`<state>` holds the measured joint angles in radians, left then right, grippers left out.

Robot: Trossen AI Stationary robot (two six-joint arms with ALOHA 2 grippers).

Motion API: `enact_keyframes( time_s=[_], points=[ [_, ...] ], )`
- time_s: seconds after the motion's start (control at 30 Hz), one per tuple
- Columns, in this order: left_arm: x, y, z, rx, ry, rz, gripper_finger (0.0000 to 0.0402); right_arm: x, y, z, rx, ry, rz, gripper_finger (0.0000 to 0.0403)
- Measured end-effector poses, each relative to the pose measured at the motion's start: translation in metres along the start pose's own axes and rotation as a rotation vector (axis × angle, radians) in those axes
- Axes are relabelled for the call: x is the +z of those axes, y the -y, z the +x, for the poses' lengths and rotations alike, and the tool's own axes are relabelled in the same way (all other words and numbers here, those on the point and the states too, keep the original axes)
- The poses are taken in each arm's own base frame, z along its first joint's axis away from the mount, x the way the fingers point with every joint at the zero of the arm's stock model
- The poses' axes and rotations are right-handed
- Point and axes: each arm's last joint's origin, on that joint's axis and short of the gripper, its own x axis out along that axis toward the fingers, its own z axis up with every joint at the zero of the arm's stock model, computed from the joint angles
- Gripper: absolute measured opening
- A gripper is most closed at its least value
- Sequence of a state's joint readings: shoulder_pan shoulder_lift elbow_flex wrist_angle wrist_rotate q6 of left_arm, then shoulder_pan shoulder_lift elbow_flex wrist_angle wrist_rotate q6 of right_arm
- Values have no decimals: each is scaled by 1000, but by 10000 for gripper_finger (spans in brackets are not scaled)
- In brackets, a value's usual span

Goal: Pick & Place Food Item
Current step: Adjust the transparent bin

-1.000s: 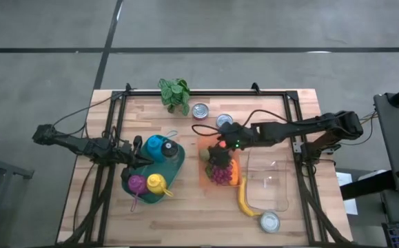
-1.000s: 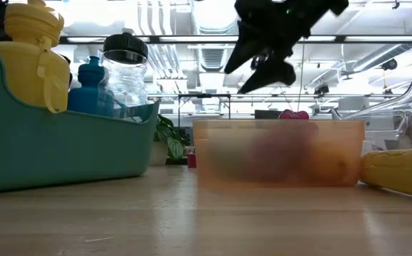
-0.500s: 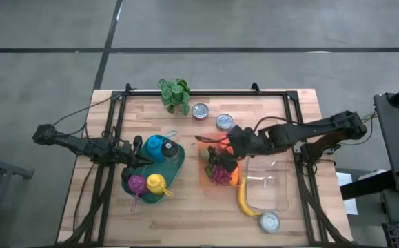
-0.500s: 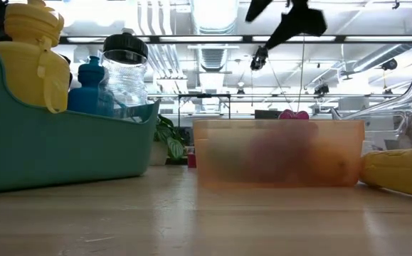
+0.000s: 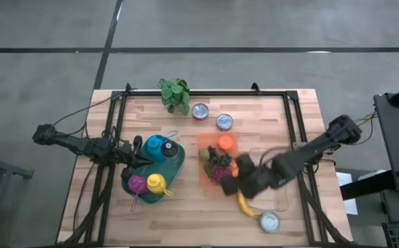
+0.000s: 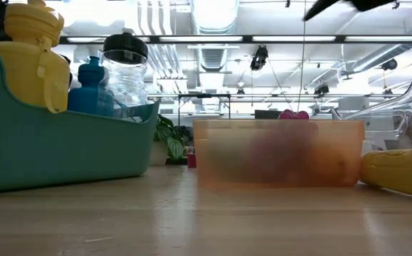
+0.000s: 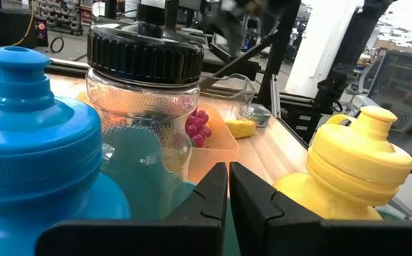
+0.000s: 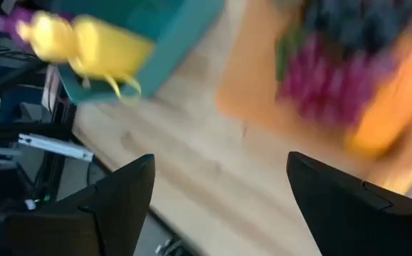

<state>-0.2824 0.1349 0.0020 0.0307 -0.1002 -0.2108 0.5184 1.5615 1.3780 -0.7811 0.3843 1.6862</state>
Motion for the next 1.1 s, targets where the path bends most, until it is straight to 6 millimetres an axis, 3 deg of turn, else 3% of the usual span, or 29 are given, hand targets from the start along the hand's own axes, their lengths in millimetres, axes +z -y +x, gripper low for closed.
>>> enact_keyframes(
  time_s=[0.2, 0.33, 0.5, 0.77, 1.1],
  points=[
    [0, 0, 0, 0, 0, 0, 22, -58, -9, 11, -74, -57, 101, 315],
    [0, 0, 0, 0, -1, 0, 22, -78, -17, 11, -147, -60, 118, 315],
    [0, 0, 0, 0, 0, 0, 22, -96, -23, 12, -221, -55, 104, 315],
    [0, 0, 0, 1, 0, 0, 22, -124, -19, 35, -326, -90, 128, 315],
    [0, 0, 0, 0, 0, 0, 22, -127, 8, 43, -519, -15, 172, 315]
  ],
)
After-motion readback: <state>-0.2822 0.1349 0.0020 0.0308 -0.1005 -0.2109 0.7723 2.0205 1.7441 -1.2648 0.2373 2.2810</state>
